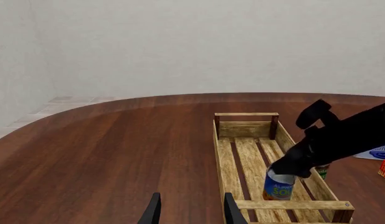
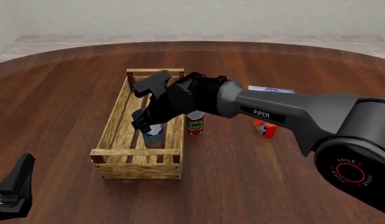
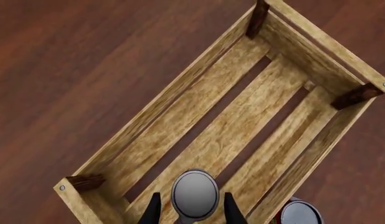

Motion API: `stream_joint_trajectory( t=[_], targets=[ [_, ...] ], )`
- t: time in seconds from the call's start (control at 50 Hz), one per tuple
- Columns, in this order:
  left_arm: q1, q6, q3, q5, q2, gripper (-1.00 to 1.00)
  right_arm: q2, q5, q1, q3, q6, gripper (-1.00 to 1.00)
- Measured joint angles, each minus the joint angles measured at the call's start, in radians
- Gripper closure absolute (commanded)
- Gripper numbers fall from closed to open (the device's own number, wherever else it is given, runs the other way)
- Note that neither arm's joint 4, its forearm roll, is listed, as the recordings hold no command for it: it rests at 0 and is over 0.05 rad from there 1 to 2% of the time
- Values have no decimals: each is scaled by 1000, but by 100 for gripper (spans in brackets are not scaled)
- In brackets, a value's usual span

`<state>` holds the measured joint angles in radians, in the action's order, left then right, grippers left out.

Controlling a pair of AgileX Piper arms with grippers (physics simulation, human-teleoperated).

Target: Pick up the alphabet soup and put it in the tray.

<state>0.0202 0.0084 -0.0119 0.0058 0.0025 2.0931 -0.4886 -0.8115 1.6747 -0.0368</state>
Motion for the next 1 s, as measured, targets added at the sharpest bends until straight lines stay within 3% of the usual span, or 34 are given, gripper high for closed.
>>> stream_joint_trajectory(
  t=[1.0],
  targets=[
    [0, 0, 0, 0, 0, -100, -383, 3, -20, -279, 7, -100]
  ],
)
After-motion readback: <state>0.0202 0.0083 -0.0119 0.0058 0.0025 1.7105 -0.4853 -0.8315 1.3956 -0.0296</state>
